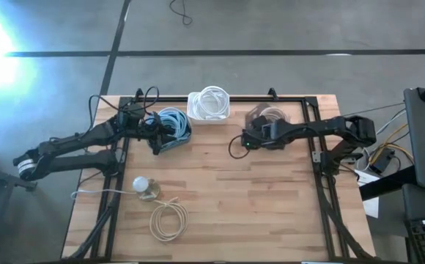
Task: Sort HDMI cables
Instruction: Put the top brown HDMI cable into the black bin, then put the brown HDMI cable into the black bin
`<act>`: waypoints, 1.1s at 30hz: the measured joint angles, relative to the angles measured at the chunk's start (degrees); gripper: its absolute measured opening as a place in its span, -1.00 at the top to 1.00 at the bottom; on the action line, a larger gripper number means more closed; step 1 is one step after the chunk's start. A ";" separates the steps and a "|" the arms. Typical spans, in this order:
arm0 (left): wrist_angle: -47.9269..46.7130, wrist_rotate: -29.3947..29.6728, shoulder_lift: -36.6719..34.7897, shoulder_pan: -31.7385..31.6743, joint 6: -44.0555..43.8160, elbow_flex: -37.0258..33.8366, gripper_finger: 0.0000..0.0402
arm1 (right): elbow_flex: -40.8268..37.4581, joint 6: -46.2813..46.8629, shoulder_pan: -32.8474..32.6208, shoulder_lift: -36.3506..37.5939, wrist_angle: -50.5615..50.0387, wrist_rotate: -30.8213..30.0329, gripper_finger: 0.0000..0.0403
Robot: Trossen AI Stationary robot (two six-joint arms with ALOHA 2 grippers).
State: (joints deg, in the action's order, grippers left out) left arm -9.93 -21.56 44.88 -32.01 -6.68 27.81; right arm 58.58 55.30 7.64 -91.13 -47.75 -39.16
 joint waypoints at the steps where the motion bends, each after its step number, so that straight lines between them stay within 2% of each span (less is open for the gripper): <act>1: 0.00 0.00 0.00 0.00 0.00 0.01 0.19 | -0.58 -0.21 0.00 0.02 0.41 -0.10 0.62; 8: 0.00 0.00 0.00 0.00 0.00 0.00 0.19 | -1.42 -1.58 -0.04 0.02 0.84 -0.04 0.42; 17: 0.00 0.00 0.00 0.02 0.00 0.02 0.19 | 3.51 -6.85 -0.43 0.02 3.22 -0.02 0.21; 22: 0.00 -0.20 0.00 0.33 0.01 0.01 0.19 | 5.61 -11.67 -2.47 0.02 12.10 0.75 0.16; 24: 0.00 -2.12 0.00 1.11 0.71 0.00 0.19 | 5.92 -14.89 -3.60 0.02 16.80 2.22 0.15; 27: 0.06 -6.10 0.00 3.38 2.11 0.02 0.19 | 5.68 -20.45 -5.53 0.02 25.72 4.60 0.14; 33: 0.09 -6.43 0.00 10.48 3.72 0.01 0.19 | 3.49 -26.33 -8.69 0.02 37.71 8.87 0.14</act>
State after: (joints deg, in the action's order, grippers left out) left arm -9.85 -27.99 44.88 -21.53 -2.95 27.83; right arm 62.07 28.97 -1.06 -91.11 -10.04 -30.29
